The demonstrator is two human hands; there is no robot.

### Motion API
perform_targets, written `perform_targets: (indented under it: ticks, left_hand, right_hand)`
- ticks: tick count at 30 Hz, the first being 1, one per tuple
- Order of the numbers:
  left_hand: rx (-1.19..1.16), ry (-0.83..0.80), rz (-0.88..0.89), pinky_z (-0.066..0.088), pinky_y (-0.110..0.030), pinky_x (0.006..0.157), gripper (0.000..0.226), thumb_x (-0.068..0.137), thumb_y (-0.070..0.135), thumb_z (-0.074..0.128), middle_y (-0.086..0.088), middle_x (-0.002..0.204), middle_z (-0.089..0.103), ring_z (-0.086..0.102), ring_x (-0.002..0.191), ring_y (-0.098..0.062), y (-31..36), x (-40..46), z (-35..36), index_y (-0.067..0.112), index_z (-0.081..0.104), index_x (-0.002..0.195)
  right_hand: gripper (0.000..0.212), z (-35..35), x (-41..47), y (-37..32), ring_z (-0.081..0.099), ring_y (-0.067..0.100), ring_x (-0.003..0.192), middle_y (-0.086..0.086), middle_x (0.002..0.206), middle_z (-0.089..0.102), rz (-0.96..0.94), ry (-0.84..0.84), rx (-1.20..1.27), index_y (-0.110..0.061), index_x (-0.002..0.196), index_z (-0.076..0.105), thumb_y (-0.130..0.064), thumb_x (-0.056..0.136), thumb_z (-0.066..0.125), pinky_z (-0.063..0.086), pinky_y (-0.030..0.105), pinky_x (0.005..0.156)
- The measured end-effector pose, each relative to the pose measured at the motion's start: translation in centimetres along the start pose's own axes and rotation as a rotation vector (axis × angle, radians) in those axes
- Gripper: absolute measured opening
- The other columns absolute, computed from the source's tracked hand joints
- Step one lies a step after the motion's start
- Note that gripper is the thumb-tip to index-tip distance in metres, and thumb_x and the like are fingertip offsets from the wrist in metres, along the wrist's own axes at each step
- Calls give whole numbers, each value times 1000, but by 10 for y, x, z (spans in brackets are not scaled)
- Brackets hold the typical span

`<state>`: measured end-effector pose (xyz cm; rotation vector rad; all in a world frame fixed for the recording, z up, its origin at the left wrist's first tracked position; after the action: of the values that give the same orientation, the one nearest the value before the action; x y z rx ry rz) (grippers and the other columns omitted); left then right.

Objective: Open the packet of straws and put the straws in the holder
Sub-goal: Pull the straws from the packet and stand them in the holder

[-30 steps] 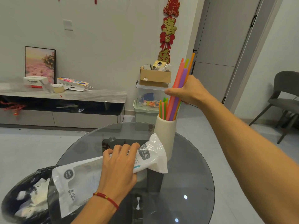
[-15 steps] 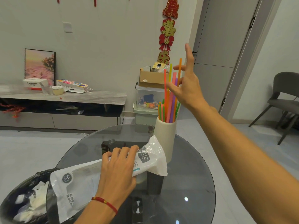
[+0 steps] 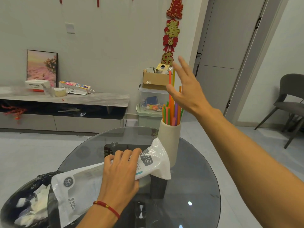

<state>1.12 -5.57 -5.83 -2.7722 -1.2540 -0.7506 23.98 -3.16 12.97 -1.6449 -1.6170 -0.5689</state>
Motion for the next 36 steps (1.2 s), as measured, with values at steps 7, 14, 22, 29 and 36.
perform_targets:
  ticks: [7,14,22,29,36]
  left_hand:
    - [24,1,1,46,-47,89,71,56,21,84,-2,109,68,62,100,-27,0,-1,-1,21,60,123]
    - [23,-1,-6,46,-46,89,70,58,21,82,-2,109,67,61,101,-27,0,0,-1,21,59,123]
    - [36,39,8,48,-48,83,72,50,19,85,-4,103,69,63,94,-28,-1,0,-1,19,62,119]
    - [86,91,21,46,-45,78,77,49,23,83,-5,102,65,60,91,-29,-5,3,-4,19,58,122]
    - [116,127,11,37,-40,73,84,58,38,70,-2,103,55,49,89,-25,-19,3,-10,21,42,135]
  right_hand:
    - [27,8,-27,7,64,12,90,0,107,72,-24,51,-46,-19,117,67,-36,97,60,64,43,82]
    - [53,19,-41,4,52,22,136,2,160,46,-65,-98,-16,-25,154,44,-23,102,54,40,34,105]
    - [49,13,-52,2,64,23,111,8,135,67,-40,-113,-7,-18,140,54,-38,95,53,53,38,94]
    - [57,34,-72,5,52,28,136,7,150,57,-76,-285,-173,-18,153,44,-41,101,48,29,53,120]
    - [26,-16,-110,-20,61,3,98,0,107,69,113,260,215,-14,113,66,-31,99,53,53,19,88]
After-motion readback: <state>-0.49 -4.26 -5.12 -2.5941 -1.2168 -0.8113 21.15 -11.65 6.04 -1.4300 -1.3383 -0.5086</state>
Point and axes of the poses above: each hand's wrist, its own x-axis towards the middle knuckle, its own z-axis out of the palm, y = z × x, the point moved 6 cm from there along x, towards the middle knuckle
